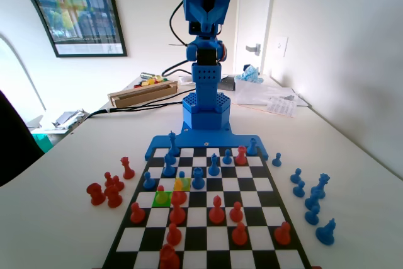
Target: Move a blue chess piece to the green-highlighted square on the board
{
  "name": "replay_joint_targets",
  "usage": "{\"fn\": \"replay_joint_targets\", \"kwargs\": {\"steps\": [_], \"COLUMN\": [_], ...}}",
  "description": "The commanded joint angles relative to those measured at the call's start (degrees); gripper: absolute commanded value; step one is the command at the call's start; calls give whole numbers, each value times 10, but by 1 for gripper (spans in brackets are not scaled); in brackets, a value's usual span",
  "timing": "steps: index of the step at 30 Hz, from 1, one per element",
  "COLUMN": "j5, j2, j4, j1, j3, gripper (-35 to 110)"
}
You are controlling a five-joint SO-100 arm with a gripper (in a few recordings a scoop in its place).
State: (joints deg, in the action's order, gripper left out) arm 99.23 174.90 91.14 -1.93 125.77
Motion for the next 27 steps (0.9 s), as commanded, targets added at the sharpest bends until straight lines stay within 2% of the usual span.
{"fn": "replay_joint_targets", "kwargs": {"steps": [1,27], "j5": [5,5], "j2": [2,2], "j4": [-11,-11], "j1": [-2,6], "j3": [-7,-7], "gripper": [2,4]}}
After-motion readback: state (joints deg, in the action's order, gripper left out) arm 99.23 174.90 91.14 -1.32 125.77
